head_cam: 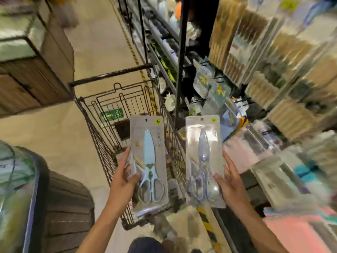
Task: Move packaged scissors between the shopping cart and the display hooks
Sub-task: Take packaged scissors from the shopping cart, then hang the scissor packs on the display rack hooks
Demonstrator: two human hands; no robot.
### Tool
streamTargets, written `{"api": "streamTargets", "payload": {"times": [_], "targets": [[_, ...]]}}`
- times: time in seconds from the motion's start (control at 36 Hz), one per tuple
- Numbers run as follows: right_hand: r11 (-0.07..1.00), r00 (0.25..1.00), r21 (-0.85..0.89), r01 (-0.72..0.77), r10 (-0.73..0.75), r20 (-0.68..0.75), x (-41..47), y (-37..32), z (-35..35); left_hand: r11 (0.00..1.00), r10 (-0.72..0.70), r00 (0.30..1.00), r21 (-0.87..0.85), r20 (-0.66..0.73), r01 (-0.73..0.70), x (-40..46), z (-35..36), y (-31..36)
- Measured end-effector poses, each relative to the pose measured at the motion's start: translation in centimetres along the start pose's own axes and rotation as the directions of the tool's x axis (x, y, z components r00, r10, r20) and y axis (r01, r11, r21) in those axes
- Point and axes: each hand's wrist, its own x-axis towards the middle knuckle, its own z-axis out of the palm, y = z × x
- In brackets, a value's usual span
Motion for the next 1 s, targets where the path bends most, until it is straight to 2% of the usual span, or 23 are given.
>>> {"api": "streamTargets", "payload": {"times": [0.11, 0.19, 0.33, 0.47, 0.72, 0.81, 1.0], "targets": [[0.996, 0.993, 0.089, -0.009, 0.020, -0.116, -5.6, 0.2, -3.4, 0.998, 0.010, 0.997, -0.070, 0.079, -0.004, -3.7, 3.1, 1.4], [0.994, 0.980, 0.108, -0.009, 0.030, -0.197, -10.0, 0.4, -5.6, 0.998, 0.065, 0.981, -0.015, 0.184, -0.063, -6.2, 5.0, 1.9], [0.995, 0.944, 0.083, 0.057, -0.027, -0.327, -16.9, -0.7, -8.2, 0.994, 0.075, 0.938, 0.052, 0.339, -0.098, -9.1, 7.8, 2.6], [0.986, 0.874, 0.107, 0.127, -0.060, -0.481, -22.8, -1.9, -9.6, 0.993, 0.102, 0.867, -0.001, 0.488, -0.116, -11.3, 11.0, 4.0], [0.988, 0.682, 0.050, 0.144, -0.062, -0.729, -31.6, -3.4, -8.3, 0.968, 0.186, 0.645, -0.025, 0.741, -0.250, -13.0, 15.0, 5.1], [0.991, 0.595, 0.039, 0.130, -0.046, -0.802, -34.4, -3.7, -7.1, 0.975, 0.170, 0.586, -0.048, 0.792, -0.218, -14.0, 15.8, 4.7], [0.999, 0.429, -0.048, 0.006, -0.046, -0.902, -42.6, -3.6, -4.5, 0.981, 0.164, 0.387, -0.106, 0.908, -0.165, -19.6, 18.0, 4.1]]}}
